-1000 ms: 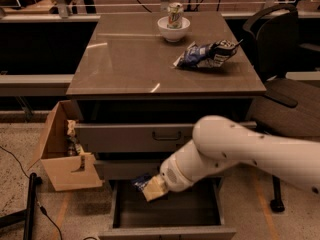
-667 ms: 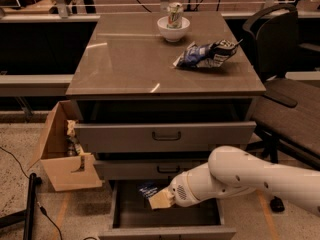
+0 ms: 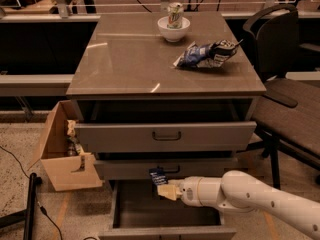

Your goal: Place rxbar blueberry into bottom drawer

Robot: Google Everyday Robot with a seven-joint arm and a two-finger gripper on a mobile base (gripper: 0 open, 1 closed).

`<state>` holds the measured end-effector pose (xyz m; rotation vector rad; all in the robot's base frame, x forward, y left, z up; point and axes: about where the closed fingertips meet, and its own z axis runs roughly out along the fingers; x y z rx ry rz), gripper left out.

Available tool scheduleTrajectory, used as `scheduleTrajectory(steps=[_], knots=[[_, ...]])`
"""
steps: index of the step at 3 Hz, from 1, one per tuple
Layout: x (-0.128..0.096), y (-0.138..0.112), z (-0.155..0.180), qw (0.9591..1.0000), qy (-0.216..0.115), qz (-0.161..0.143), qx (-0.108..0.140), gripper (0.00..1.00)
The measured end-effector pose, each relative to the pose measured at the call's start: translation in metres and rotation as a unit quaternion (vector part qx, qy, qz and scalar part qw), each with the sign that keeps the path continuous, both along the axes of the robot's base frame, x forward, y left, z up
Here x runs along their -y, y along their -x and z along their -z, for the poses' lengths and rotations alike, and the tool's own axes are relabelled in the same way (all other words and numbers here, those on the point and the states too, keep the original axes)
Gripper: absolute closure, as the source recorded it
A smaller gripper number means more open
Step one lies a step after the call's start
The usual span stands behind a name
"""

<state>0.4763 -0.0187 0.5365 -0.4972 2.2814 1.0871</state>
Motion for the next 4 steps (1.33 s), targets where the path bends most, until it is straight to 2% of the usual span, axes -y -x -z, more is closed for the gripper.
scheduleTrajectory(steps=[1,2,3,4], knots=[[-0.005,0.0,0.066,0.9986,-0.018,0.001,-0.05,1.0],[-0.01,0.014,0.13,0.9921,-0.002,-0.01,-0.125,1.0],[-0.011,0.017,0.143,0.9905,0.004,-0.013,-0.137,1.0],[-0.007,0.015,0.158,0.991,-0.001,-0.001,-0.134,1.0]])
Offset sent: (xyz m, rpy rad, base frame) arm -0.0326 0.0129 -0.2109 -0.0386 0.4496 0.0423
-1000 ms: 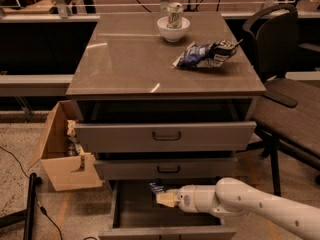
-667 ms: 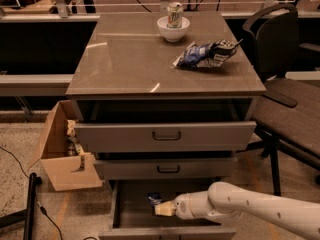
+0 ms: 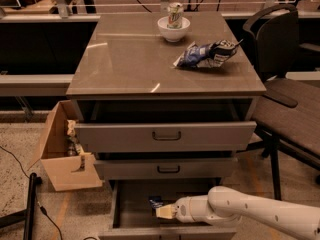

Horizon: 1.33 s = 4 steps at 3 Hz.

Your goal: Place rxbar blueberry into bottom drawer

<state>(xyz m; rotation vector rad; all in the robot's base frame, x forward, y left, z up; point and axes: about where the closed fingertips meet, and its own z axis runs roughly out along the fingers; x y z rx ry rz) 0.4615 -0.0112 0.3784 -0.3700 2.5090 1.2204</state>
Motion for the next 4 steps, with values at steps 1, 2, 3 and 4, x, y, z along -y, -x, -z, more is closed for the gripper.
scheduleTrajectory(steps=[1,2,3,4], knots=[[0.009,-0.019,0.037,0.9995,0.005,0.028,0.014,1.0],[0.015,-0.042,0.078,0.9989,0.017,0.041,0.015,1.0],[0.014,-0.058,0.118,0.9988,0.03,0.038,0.005,1.0],[0.011,-0.071,0.149,0.9986,0.038,0.038,0.001,0.85]])
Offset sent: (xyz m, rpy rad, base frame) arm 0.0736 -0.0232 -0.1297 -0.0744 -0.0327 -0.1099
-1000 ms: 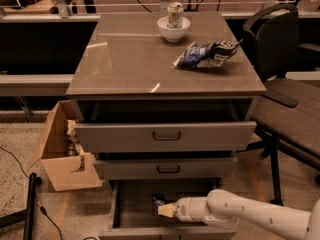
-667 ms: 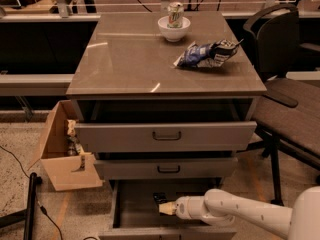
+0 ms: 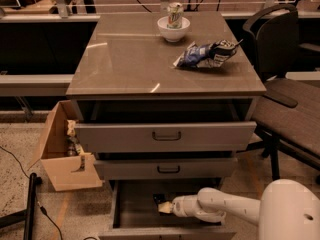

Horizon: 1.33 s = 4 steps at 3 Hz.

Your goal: Place rxbar blueberry into bottom drawer

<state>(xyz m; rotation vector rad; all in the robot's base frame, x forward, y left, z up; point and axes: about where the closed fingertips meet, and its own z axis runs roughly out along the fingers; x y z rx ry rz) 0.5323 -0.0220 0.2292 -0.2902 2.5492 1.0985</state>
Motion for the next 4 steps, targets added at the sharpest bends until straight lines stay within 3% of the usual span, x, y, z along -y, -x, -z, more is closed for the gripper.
scheduleTrajectory(steps=[1,3,4], knots=[[-0.003,-0.009,0.02,1.0,0.009,0.003,-0.002,0.61],[0.002,-0.006,0.029,0.9996,0.021,0.005,-0.016,0.16],[0.018,0.0,0.009,0.9991,0.027,0.027,-0.02,0.28]])
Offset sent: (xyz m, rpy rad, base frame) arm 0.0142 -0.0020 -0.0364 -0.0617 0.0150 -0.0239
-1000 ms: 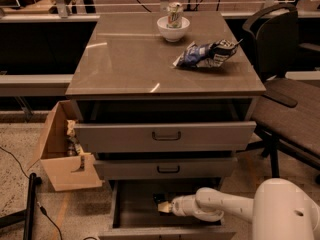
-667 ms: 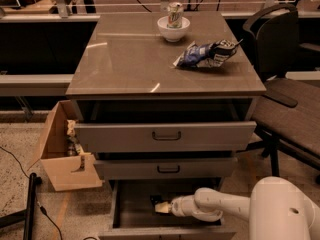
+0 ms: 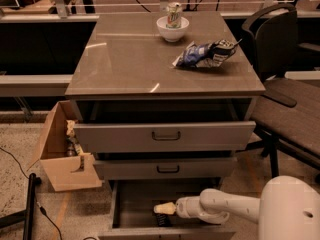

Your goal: Place rxbar blueberry into bottom drawer

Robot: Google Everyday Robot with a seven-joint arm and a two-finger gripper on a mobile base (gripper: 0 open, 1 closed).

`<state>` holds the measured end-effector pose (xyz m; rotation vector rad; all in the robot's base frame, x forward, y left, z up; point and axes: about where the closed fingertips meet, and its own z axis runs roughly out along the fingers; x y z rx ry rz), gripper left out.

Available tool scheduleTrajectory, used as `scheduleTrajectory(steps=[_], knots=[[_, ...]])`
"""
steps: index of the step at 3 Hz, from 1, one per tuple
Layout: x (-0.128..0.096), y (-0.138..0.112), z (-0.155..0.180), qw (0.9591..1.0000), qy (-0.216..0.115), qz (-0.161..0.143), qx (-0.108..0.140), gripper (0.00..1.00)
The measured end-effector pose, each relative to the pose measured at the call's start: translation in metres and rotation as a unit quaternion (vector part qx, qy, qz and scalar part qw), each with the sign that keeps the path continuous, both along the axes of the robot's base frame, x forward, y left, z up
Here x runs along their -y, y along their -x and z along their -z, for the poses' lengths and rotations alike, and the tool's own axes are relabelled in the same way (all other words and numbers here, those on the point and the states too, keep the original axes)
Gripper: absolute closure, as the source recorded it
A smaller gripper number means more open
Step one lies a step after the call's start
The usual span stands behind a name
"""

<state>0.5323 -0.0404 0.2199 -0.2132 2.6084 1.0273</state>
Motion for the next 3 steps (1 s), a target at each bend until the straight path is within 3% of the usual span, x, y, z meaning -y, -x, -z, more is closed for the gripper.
scheduleTrajectory(steps=[1,2,3], knots=[[0.027,0.014,-0.043,0.9988,0.013,0.044,0.015,0.52],[0.058,0.038,-0.093,0.9941,0.02,0.096,0.047,0.74],[0.074,0.054,-0.099,0.9921,0.02,0.114,0.047,0.76]])
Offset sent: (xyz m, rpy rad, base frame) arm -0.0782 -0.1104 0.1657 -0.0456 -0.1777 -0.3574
